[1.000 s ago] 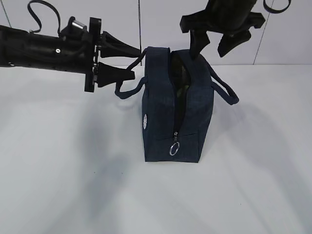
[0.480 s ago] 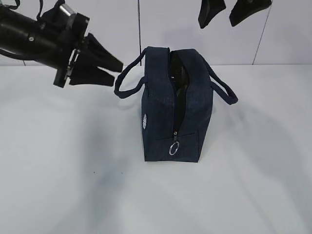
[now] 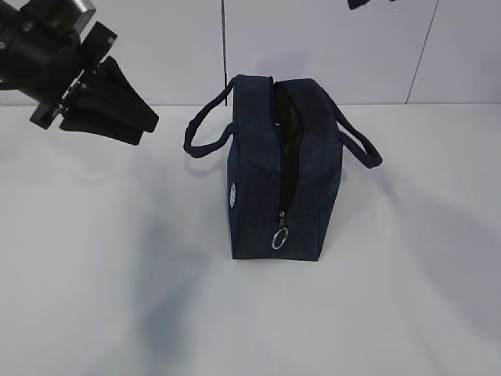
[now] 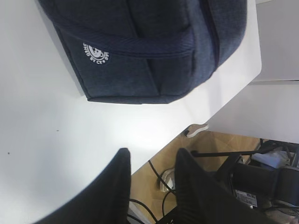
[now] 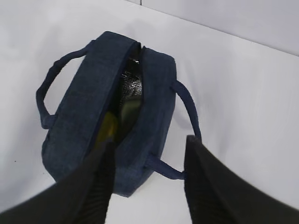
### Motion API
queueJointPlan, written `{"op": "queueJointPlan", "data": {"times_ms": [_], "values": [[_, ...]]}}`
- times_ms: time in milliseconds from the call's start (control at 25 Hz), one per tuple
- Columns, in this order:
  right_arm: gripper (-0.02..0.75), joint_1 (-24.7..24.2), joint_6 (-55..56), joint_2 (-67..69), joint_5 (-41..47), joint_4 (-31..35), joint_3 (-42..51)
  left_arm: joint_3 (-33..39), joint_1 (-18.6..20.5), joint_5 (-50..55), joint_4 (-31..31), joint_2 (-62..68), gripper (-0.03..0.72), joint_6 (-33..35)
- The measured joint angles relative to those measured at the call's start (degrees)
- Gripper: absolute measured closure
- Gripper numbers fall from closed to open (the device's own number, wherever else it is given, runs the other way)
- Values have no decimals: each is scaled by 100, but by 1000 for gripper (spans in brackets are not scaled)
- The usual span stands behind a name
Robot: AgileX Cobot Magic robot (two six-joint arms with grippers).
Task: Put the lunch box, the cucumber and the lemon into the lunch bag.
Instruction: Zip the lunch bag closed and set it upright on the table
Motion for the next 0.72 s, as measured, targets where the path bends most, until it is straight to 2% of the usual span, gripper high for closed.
{"op": "queueJointPlan", "data": {"times_ms": [200, 480, 600, 720], "values": [[363, 197, 35, -1021, -1808, -9, 1917, 0, 0, 22, 31, -258, 460, -29], [365, 211, 57, -2987, -5244, -164, 5243, 0, 0, 80, 40, -518, 460, -42], [365, 211, 57, -3550, -6173, -176, 6452, 0, 0, 90, 40, -526, 460, -93], [365, 211, 57, -3741, -6579, -176, 7214, 0, 0, 90, 40, -526, 460, -145]]}}
